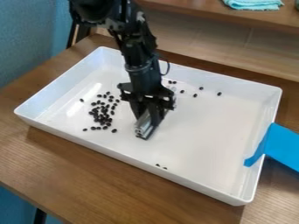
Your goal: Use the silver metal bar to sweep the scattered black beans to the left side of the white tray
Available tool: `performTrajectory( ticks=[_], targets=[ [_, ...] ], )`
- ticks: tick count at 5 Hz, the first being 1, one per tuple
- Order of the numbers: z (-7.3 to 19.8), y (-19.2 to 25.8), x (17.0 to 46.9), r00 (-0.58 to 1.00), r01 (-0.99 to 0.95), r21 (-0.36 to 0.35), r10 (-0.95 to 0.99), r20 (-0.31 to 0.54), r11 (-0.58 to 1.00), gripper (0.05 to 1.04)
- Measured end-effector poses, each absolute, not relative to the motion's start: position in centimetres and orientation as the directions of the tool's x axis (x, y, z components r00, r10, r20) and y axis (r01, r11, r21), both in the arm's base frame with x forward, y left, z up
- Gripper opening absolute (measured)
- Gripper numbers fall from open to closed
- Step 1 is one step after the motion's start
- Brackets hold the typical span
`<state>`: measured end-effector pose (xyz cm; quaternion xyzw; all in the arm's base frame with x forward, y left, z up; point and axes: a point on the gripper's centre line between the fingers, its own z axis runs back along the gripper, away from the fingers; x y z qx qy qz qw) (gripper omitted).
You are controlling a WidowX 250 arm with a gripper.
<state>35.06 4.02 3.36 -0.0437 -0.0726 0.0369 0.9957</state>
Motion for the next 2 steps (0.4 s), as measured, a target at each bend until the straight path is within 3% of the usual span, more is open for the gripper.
performTrajectory(
  ticks=[2],
  targets=[
    [2.69,6.05,36.05,0.988,-0.063,-0.065,0.071,0.140,0.996,0.385]
  ],
)
